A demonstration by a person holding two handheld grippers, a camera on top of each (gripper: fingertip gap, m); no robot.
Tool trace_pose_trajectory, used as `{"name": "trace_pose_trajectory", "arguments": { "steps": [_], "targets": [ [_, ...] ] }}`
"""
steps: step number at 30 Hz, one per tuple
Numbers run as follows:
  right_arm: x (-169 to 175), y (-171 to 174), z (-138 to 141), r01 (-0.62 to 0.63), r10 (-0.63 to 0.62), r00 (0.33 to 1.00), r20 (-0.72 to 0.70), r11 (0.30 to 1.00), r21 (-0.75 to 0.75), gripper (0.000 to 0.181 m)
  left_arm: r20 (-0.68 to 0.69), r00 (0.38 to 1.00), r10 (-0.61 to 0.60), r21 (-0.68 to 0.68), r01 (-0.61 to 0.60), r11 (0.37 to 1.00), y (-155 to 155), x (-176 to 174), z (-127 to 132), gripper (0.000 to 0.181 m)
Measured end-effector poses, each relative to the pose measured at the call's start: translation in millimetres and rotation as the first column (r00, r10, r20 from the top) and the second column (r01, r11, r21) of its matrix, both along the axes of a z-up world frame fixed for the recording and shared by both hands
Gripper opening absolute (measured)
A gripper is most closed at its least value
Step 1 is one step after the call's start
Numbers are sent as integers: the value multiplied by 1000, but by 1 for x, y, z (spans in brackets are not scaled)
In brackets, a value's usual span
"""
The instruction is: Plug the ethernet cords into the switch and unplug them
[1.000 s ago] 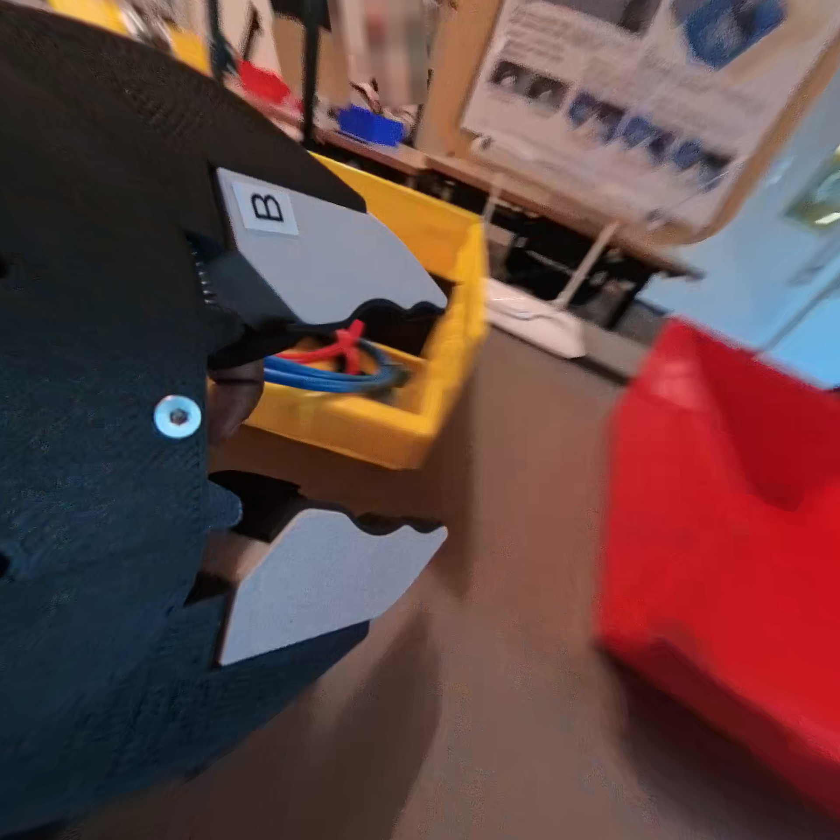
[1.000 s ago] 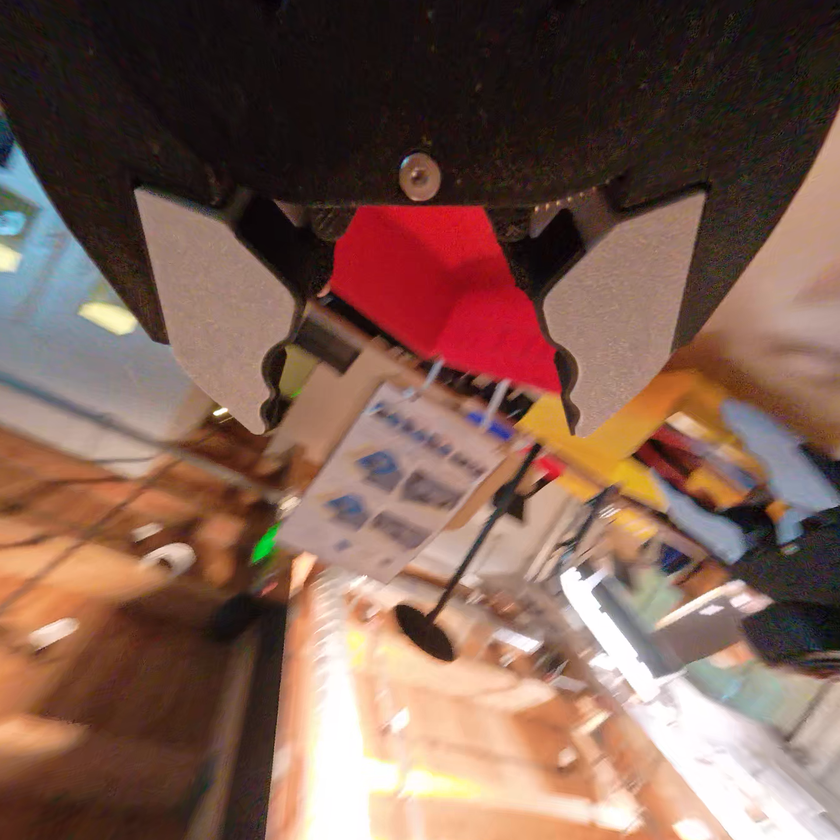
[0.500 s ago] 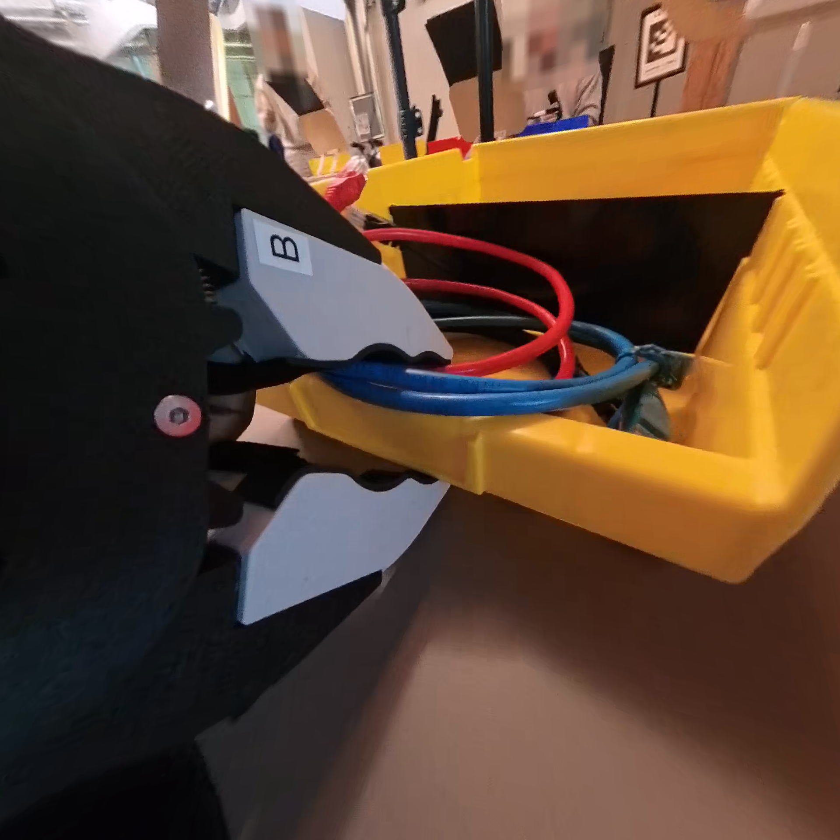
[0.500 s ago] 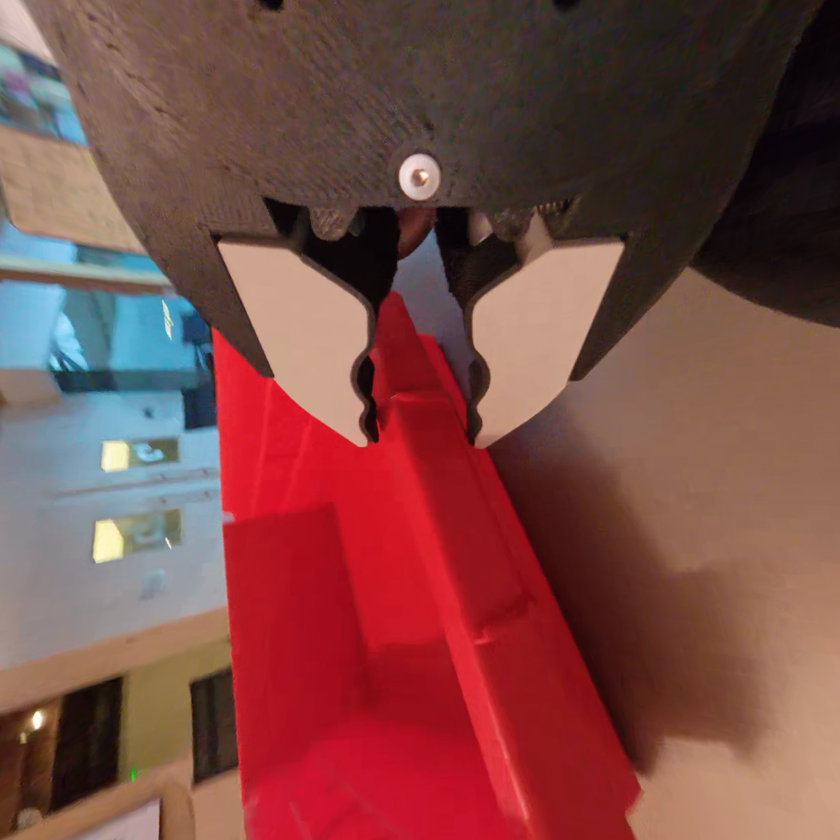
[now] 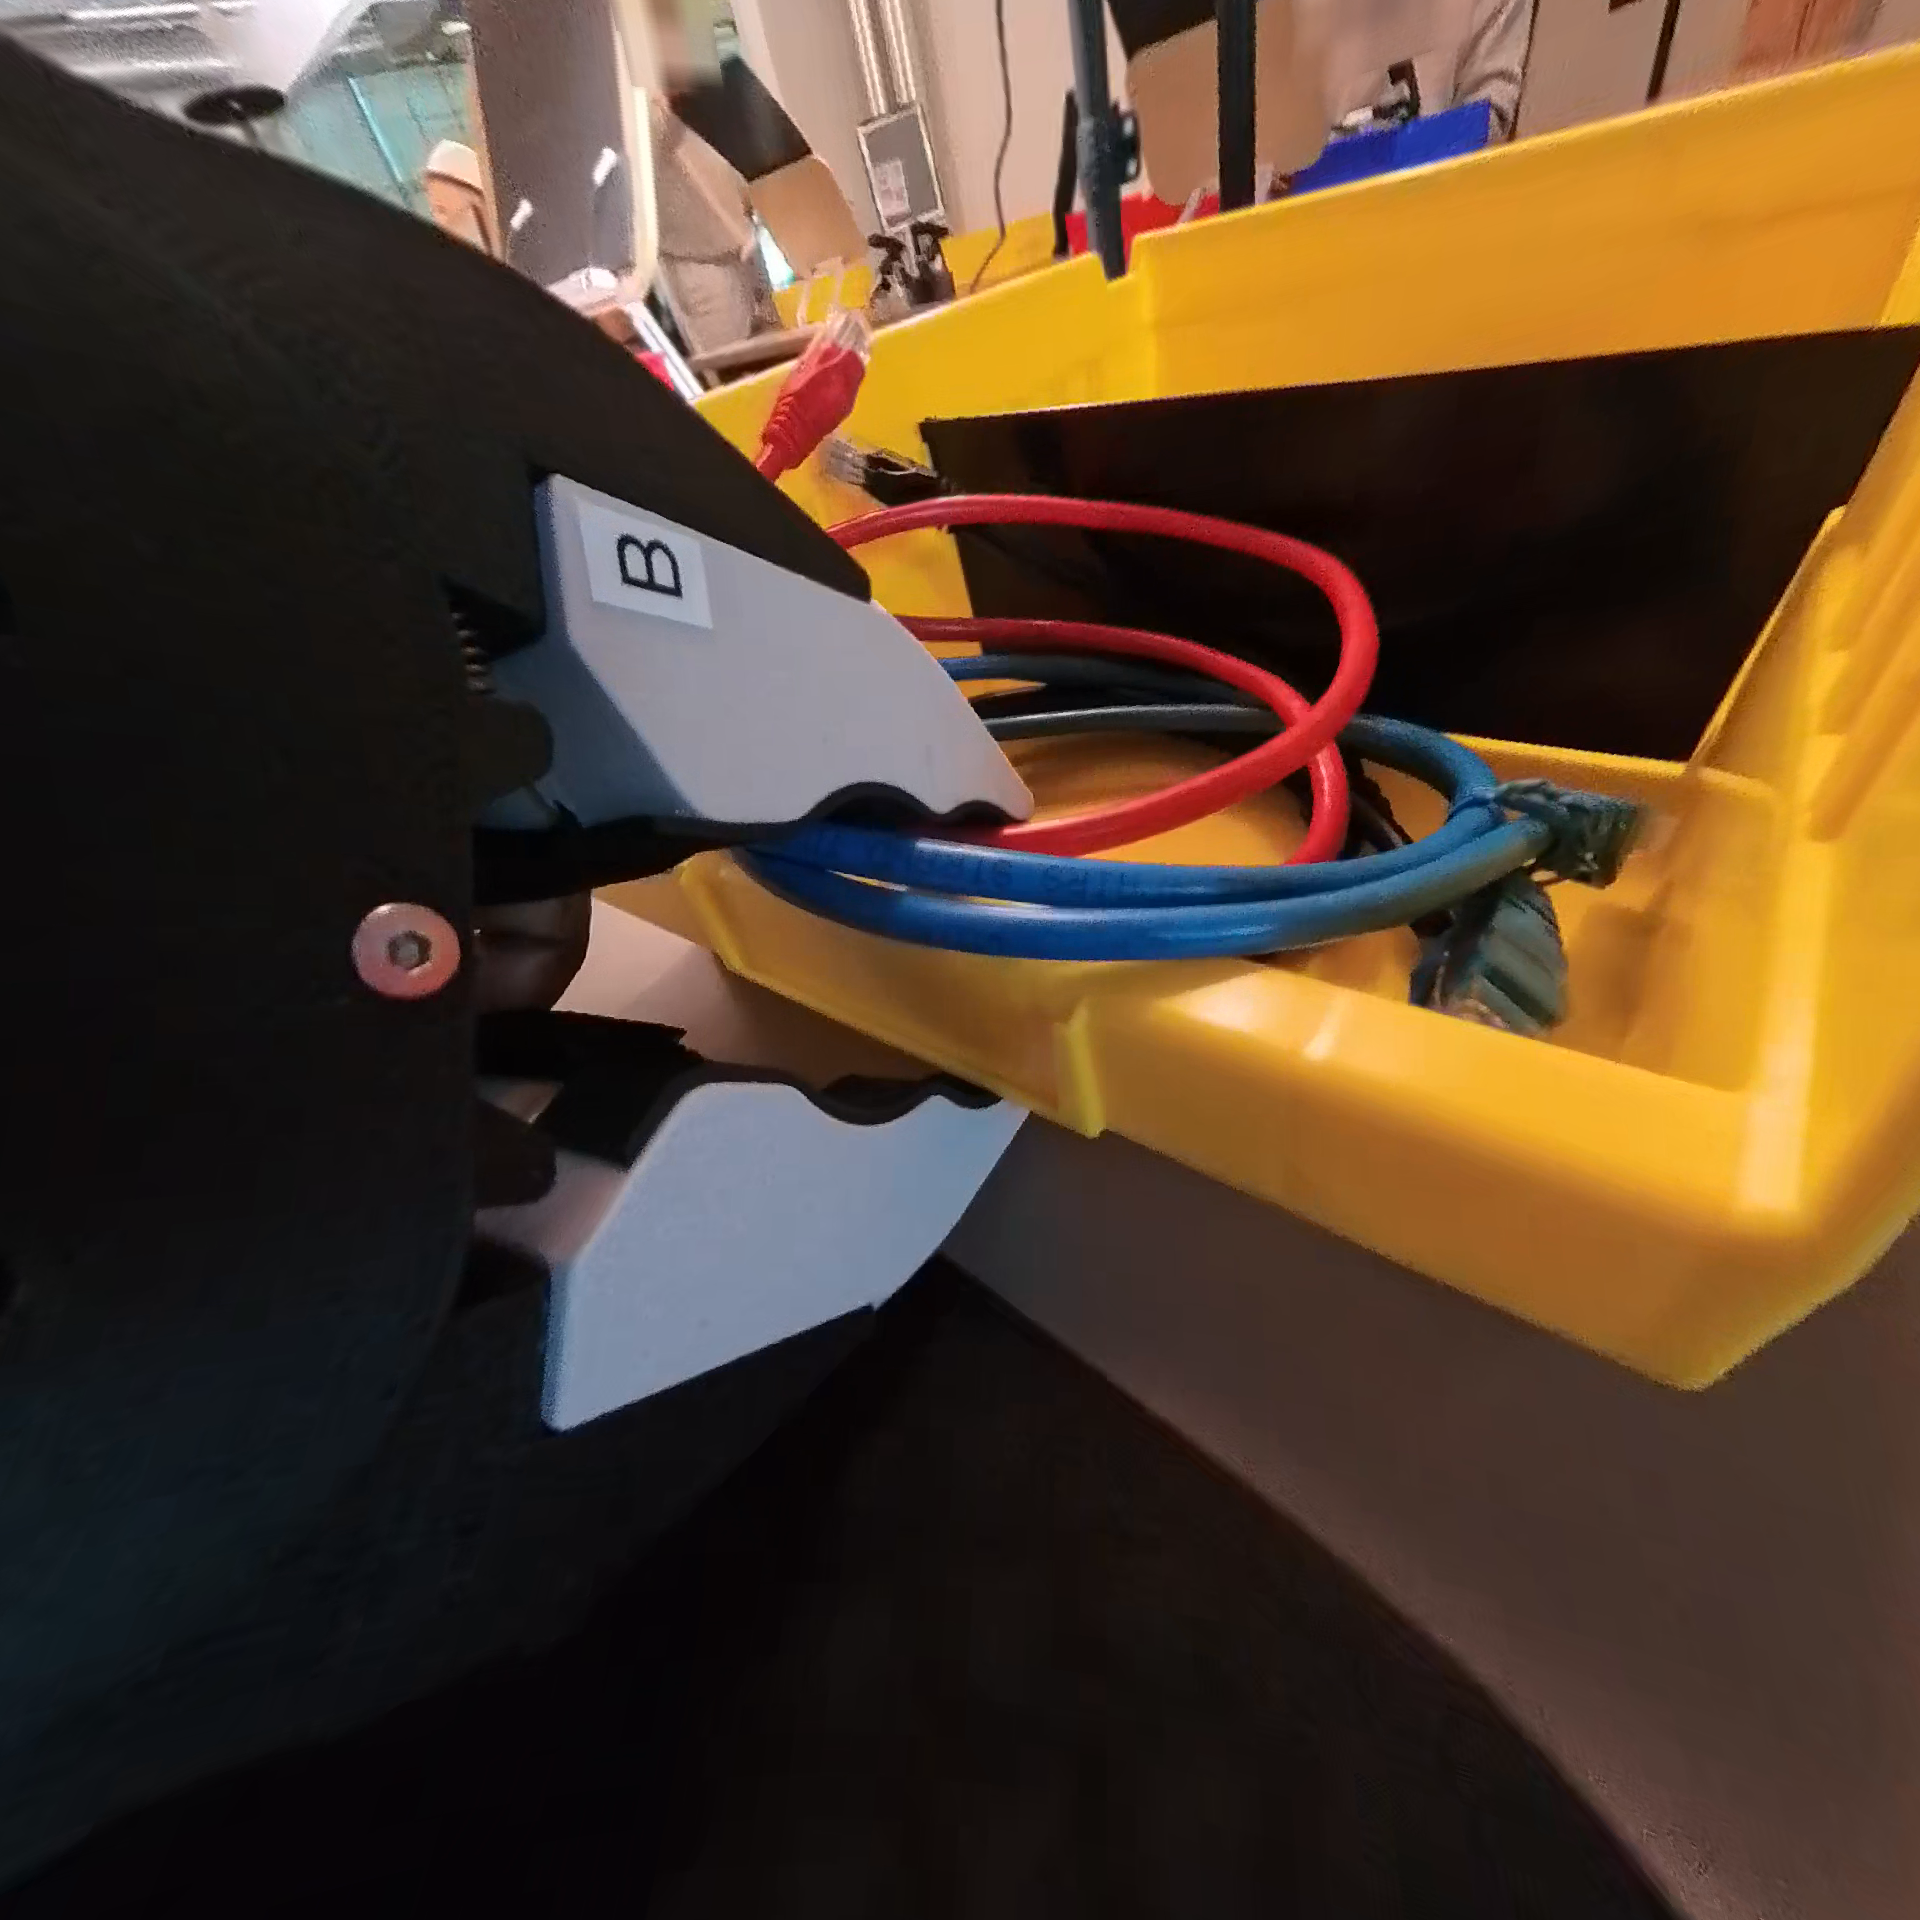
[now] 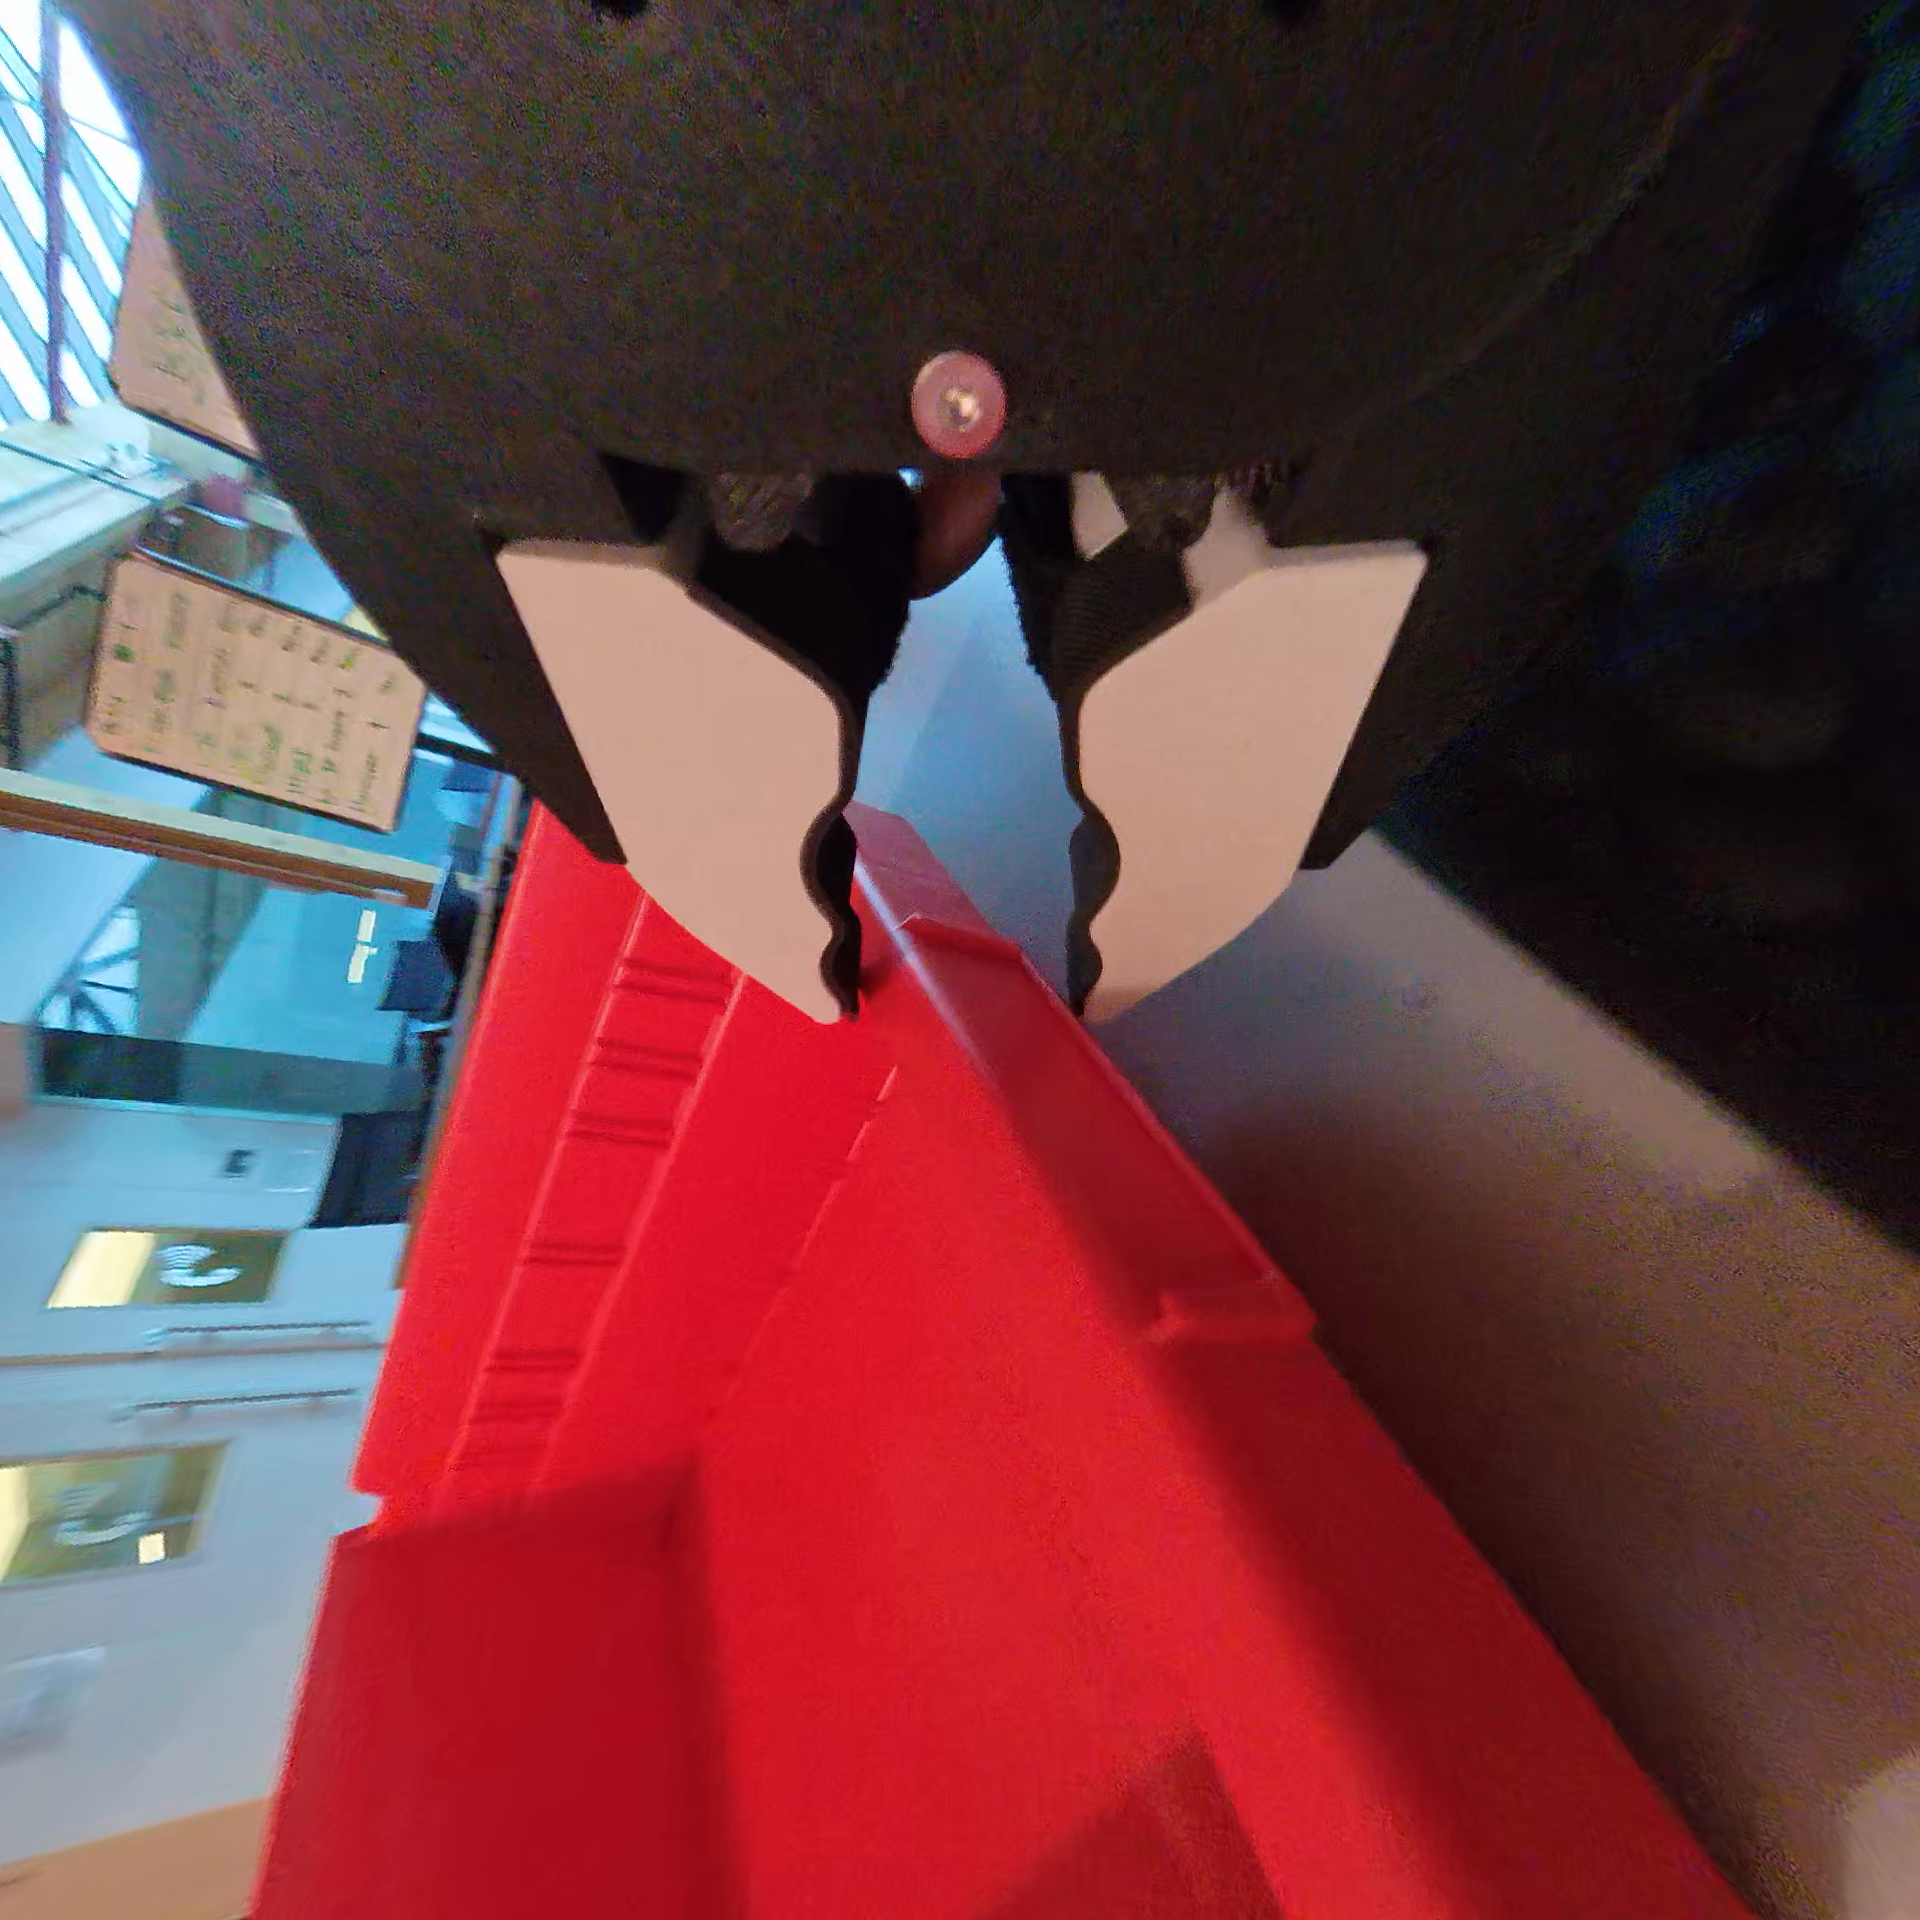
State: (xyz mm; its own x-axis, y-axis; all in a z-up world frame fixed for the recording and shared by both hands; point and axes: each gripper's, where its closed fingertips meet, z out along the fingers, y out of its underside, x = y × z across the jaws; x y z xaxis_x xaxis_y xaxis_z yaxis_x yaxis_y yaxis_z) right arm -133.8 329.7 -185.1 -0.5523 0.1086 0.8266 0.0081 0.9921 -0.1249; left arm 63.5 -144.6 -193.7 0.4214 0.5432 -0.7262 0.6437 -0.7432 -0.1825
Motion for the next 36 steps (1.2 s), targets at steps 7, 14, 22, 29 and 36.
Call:
{"name": "trace_pose_trajectory", "arguments": {
  "steps": [7,14,22,29,36],
  "targets": [
    [40,-36,38,-145,251,957,149,851,-505,60,-15,998,58,76,-56,996,-7,10,4,57],
    [101,-81,180,-527,364,745,-559,-193,-827,92,-501,862,-78,536,380,753,60,15,131,106],
    [118,-108,164,-578,359,684,-635,-264,-772,122,-549,771,322,744,275,609,-9,-61,252,145],
    [113,-114,148,-554,414,702,-579,-193,-810,117,100,914,393,568,-377,732,-85,-141,113,134],
    [115,-122,138,-613,437,681,-587,-98,-784,116,308,837,452,688,-524,502,-89,-187,45,131]
  ]
}}
